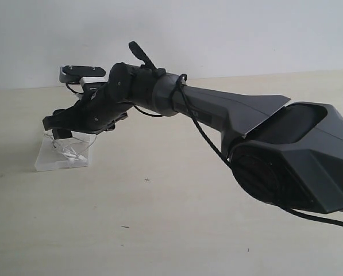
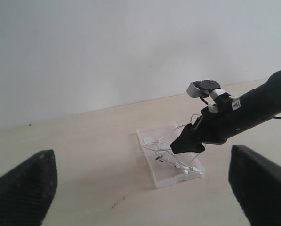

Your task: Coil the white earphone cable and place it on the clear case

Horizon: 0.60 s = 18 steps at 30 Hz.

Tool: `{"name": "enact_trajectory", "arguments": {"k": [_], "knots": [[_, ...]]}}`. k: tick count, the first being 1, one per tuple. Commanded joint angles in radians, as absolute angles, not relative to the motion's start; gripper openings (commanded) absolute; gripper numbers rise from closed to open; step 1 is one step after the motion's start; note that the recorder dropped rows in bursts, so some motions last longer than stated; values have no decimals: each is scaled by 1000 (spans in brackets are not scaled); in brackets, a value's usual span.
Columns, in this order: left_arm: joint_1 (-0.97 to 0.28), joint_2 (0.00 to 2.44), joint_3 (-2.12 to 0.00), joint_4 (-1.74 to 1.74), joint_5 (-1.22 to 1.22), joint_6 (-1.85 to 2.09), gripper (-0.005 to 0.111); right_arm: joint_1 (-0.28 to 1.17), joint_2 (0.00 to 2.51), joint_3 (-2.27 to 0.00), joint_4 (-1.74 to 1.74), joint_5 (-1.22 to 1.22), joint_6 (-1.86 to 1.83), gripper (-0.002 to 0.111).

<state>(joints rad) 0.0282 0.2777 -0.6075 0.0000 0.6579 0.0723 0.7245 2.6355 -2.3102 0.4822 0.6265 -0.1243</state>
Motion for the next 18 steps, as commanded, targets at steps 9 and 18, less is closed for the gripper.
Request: {"name": "enact_trajectory", "arguments": {"k": [9, 18], "knots": [[30, 273, -606, -9, 657, 45, 94, 718, 2548, -2310, 378, 541, -40, 66], [30, 273, -606, -14, 657, 45, 94, 713, 2492, -2310, 299, 605, -33, 57]]}}
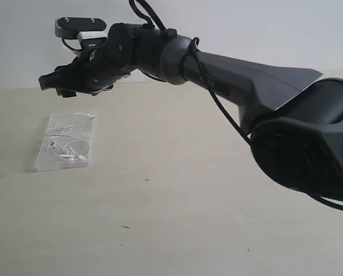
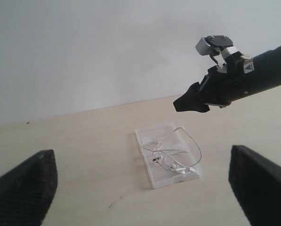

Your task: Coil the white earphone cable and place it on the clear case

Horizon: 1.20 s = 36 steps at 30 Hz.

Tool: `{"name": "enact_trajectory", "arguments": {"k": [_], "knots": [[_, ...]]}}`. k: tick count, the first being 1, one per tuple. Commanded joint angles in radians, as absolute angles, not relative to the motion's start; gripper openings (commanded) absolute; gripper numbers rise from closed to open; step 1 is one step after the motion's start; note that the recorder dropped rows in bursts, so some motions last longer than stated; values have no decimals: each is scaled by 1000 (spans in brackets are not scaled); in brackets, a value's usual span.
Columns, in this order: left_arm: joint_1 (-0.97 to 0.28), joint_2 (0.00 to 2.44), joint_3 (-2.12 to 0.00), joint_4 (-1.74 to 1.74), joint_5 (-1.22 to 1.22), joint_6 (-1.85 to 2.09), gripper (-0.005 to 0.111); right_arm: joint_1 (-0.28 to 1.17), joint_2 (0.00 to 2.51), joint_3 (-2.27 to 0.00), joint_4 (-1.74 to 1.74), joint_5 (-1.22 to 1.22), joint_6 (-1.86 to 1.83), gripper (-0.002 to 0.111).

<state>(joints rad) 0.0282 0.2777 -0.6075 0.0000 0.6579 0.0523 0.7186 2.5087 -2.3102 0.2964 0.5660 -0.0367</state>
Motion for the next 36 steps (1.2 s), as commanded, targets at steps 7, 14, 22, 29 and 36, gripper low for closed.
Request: {"name": "enact_trajectory", "arguments": {"k": [7, 14, 22, 29, 36], "knots": [[30, 273, -606, -20, 657, 42, 94, 715, 2509, -2310, 323, 687, -33, 55], [30, 273, -606, -20, 657, 42, 94, 713, 2437, -2310, 271, 748, -33, 1], [30, 273, -606, -19, 681, 42, 57, 709, 2380, -2310, 151, 961, 22, 0], [30, 273, -606, -36, 717, 42, 0, 709, 2276, -2310, 234, 998, -19, 0], [30, 273, -606, -131, 706, 42, 0, 709, 2244, -2306, 306, 1144, -79, 0]]}}
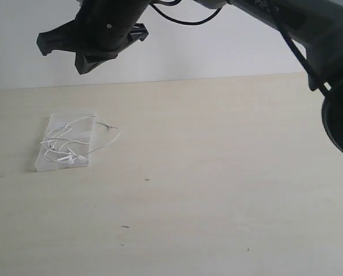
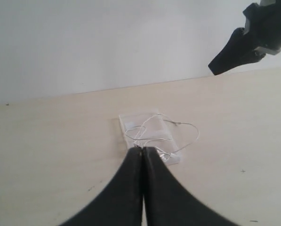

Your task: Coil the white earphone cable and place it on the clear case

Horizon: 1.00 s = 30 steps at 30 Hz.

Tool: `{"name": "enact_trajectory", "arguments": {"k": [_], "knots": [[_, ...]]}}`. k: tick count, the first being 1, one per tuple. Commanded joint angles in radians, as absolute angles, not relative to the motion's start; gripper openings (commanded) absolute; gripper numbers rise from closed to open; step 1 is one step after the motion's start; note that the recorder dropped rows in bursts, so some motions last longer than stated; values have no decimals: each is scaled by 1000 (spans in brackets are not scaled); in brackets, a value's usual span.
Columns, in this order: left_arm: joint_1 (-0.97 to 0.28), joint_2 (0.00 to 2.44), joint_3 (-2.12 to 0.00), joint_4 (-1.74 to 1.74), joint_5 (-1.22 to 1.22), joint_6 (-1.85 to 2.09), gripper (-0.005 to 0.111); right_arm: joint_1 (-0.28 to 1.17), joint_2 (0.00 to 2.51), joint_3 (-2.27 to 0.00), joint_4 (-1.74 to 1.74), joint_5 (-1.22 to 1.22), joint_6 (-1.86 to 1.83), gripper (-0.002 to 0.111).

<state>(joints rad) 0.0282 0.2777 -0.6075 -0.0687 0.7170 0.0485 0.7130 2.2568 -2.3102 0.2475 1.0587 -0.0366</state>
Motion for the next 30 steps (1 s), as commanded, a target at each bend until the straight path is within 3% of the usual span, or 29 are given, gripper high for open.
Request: {"name": "enact_trajectory", "arguments": {"k": [1, 9, 15, 24, 30], "knots": [[30, 273, -606, -148, 706, 42, 0, 711, 2233, -2293, 347, 1152, -94, 0], [30, 273, -606, -237, 706, 45, 0, 720, 2077, -2114, 382, 1218, -194, 0], [30, 273, -606, -274, 706, 45, 0, 720, 1905, -1859, 384, 1173, -241, 0], [30, 273, -606, -336, 714, 48, 0, 720, 1385, -1148, 384, 783, -281, 0], [30, 273, -606, -365, 717, 48, 0, 720, 1084, -862, 385, 627, -276, 0]]}}
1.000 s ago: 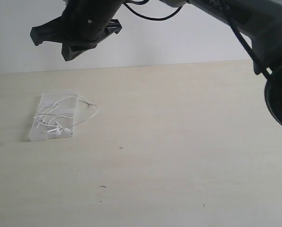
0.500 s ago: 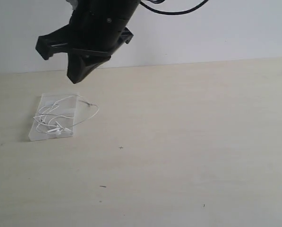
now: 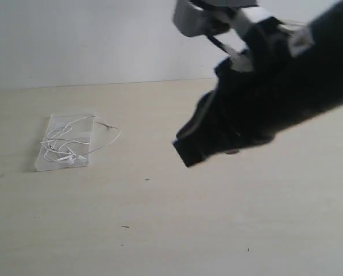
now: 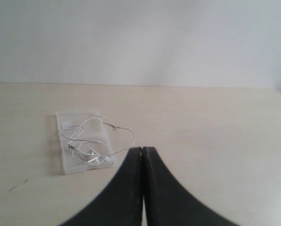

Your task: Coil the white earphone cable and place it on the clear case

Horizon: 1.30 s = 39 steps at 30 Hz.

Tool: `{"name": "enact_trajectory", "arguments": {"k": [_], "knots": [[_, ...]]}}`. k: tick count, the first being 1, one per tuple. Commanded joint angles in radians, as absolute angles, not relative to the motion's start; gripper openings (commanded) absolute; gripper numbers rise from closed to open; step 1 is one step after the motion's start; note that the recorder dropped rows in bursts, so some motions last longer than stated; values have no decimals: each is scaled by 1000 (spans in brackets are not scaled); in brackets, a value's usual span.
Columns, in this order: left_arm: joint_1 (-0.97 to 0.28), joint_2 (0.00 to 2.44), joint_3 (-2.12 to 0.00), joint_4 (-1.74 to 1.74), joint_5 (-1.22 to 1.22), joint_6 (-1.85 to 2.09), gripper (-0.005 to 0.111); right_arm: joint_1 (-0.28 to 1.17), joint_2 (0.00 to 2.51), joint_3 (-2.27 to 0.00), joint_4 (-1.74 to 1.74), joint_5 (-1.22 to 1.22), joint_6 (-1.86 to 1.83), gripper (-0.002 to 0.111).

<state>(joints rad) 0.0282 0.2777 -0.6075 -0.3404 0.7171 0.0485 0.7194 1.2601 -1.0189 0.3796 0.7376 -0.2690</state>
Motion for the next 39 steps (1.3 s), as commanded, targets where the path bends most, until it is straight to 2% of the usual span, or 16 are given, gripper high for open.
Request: {"name": "enact_trajectory", "arguments": {"k": [1, 6, 11, 21, 28, 34, 39], "knots": [[30, 273, -606, -369, 717, 48, 0, 720, 1035, -823, 383, 608, -276, 0], [30, 273, -606, -371, 720, 48, 0, 720, 746, -659, 384, 643, -289, 0], [30, 273, -606, -371, 720, 48, 0, 720, 628, -654, 391, 801, -285, 0], [37, 255, -606, -369, 721, 49, 0, 720, 590, -654, 391, 797, -285, 0], [190, 23, -606, -221, 725, 71, 0, 720, 590, -654, 391, 797, -287, 0], [261, 0, -541, -219, 527, 71, 0, 720, 589, -654, 390, 799, -287, 0], [281, 0, -345, -241, 328, 71, 0, 720, 585, -654, 390, 799, -287, 0]]}}
